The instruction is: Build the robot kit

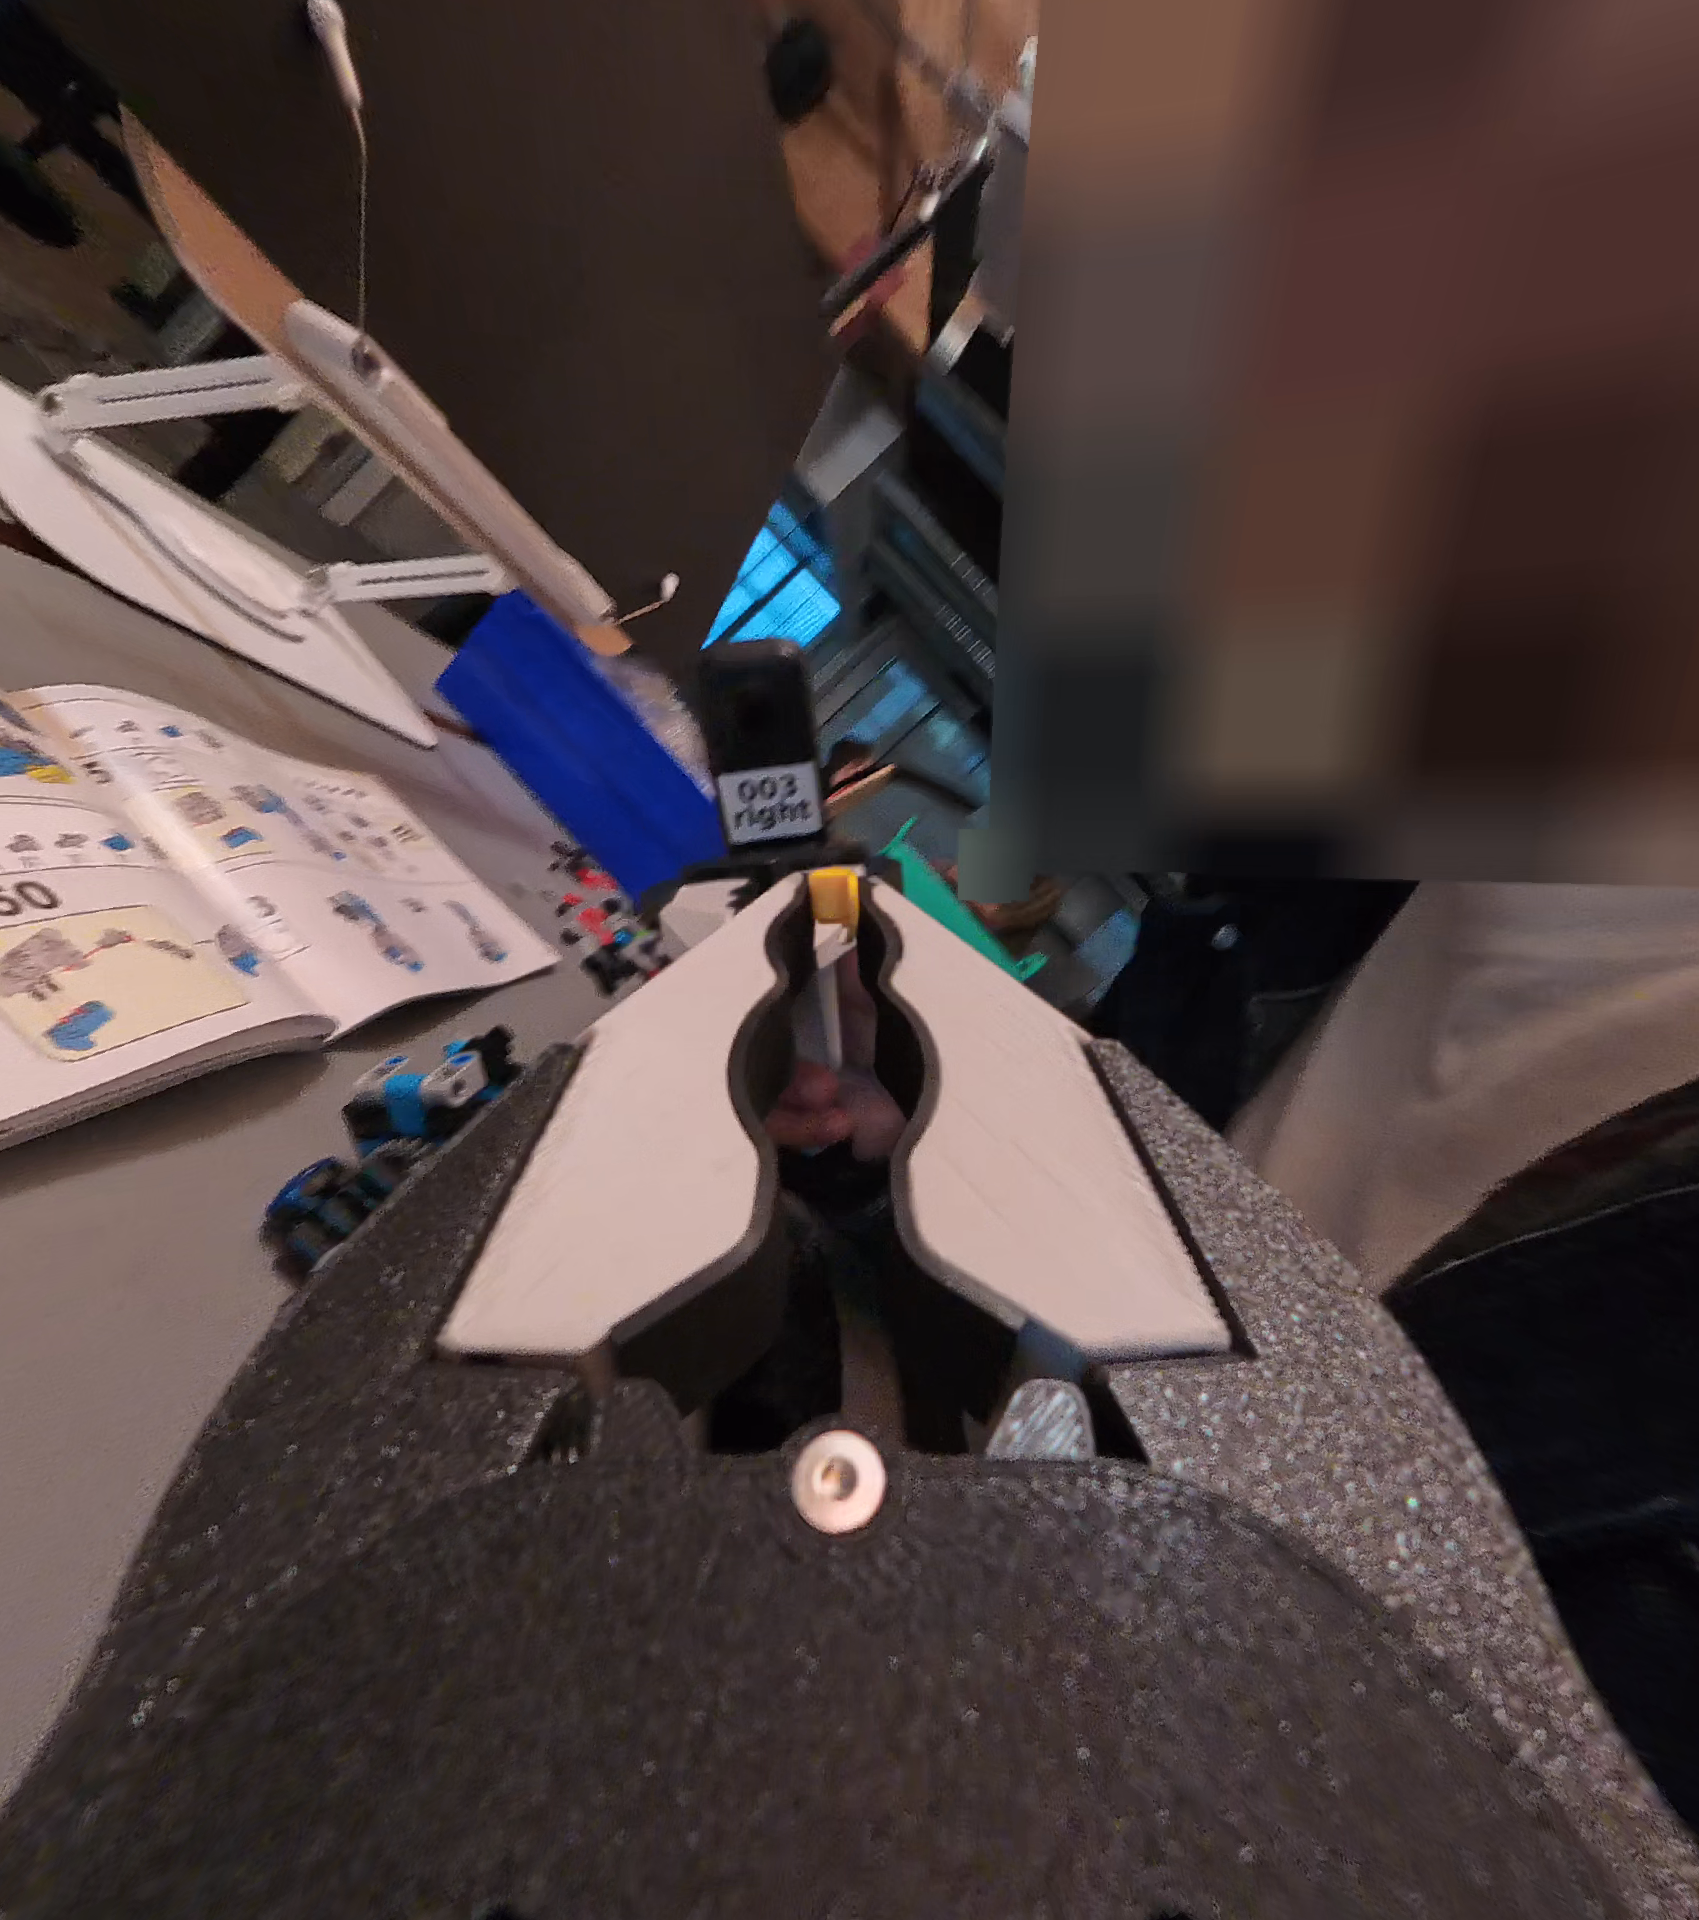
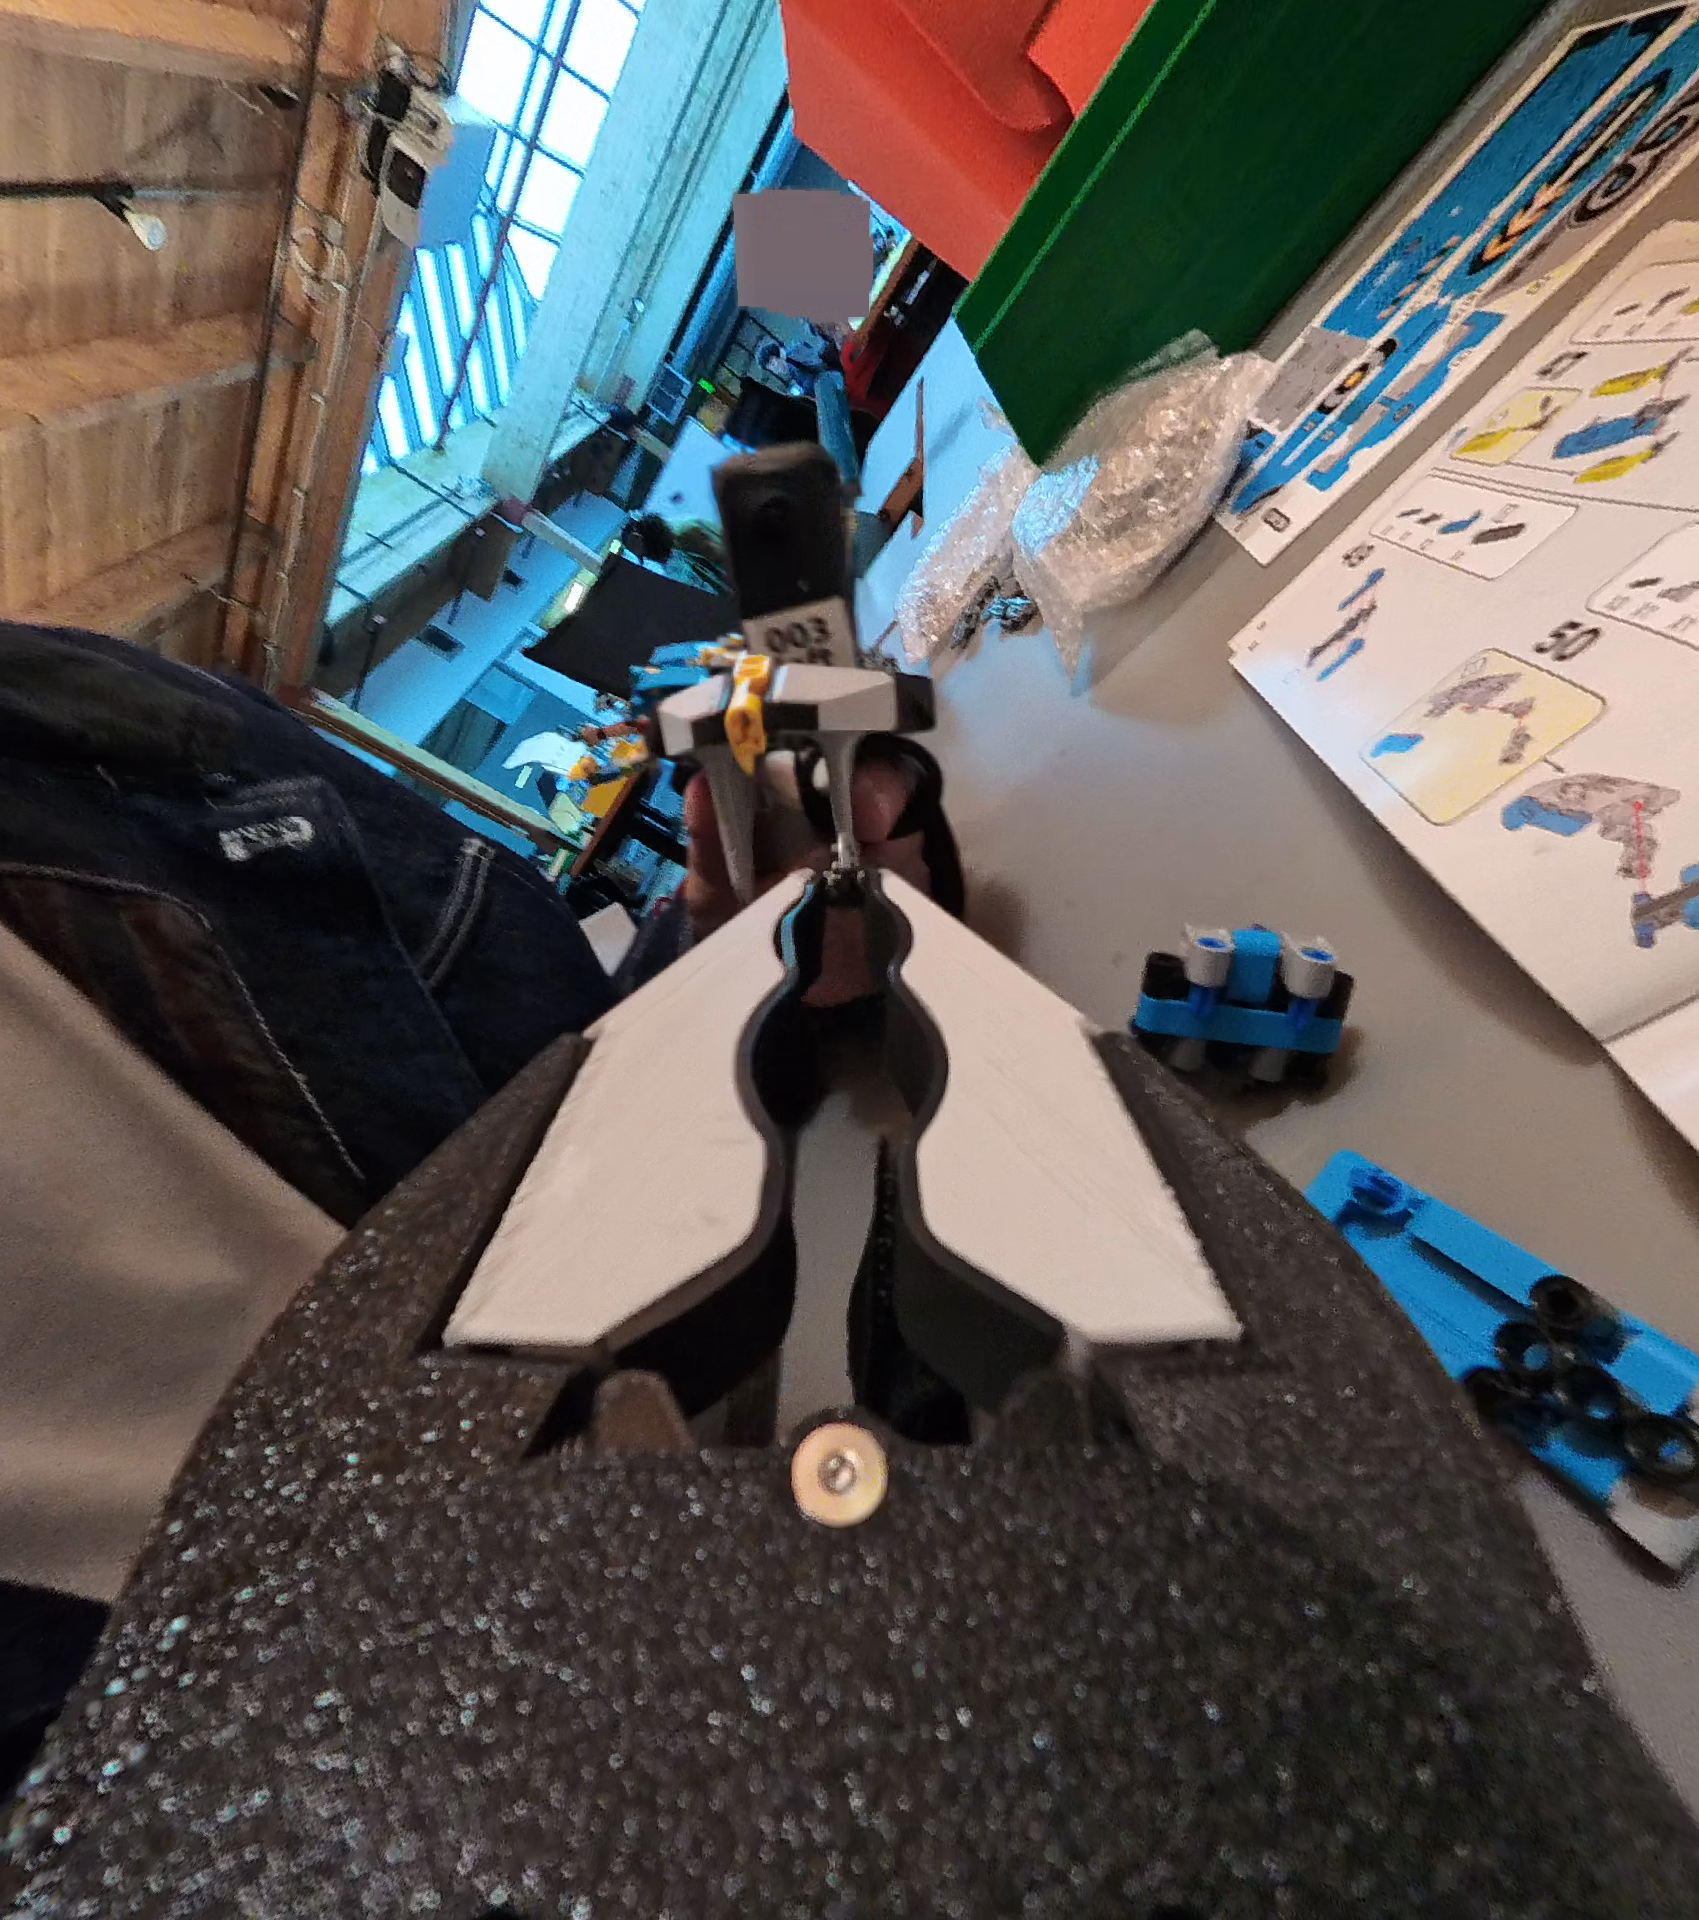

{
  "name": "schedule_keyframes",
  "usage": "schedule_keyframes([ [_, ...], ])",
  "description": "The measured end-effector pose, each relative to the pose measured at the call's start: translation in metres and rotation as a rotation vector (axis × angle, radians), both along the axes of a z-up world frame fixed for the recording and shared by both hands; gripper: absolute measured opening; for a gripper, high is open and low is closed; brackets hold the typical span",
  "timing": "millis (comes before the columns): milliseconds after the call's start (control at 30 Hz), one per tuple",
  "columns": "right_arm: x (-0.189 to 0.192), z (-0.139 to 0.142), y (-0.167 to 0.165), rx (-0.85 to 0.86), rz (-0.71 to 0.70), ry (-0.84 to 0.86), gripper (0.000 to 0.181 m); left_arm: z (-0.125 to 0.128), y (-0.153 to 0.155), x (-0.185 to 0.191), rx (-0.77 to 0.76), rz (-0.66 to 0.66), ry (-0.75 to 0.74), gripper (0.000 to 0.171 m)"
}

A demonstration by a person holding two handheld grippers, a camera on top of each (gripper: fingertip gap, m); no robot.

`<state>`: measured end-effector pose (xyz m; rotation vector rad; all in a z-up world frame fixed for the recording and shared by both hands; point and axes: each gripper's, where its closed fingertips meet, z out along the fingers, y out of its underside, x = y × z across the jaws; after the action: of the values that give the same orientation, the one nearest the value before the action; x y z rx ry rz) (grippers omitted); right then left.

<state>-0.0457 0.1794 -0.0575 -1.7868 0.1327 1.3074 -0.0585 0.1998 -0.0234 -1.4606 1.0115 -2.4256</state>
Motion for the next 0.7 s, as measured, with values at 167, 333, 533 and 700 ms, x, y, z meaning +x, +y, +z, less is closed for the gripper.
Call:
schedule_keyframes([
  [167,-0.012,0.016,-0.001,0.012,0.025,0.059,0.006,0.005,0.002,-0.003,-0.143,-0.052,-0.029,0.006],
  [333,-0.016,0.028,-0.006,0.027,0.033,0.092,0.006,0.004,-0.018,-0.001,-0.123,-0.121,-0.019,0.007],
  [533,-0.013,0.025,-0.013,0.018,0.02,0.049,0.006,0.004,-0.029,-0.001,-0.13,-0.162,-0.018,0.006],
  [700,-0.011,0.026,-0.017,0.016,0.022,0.038,0.006,0.001,-0.03,0.001,-0.111,-0.155,-0.002,0.007],
])
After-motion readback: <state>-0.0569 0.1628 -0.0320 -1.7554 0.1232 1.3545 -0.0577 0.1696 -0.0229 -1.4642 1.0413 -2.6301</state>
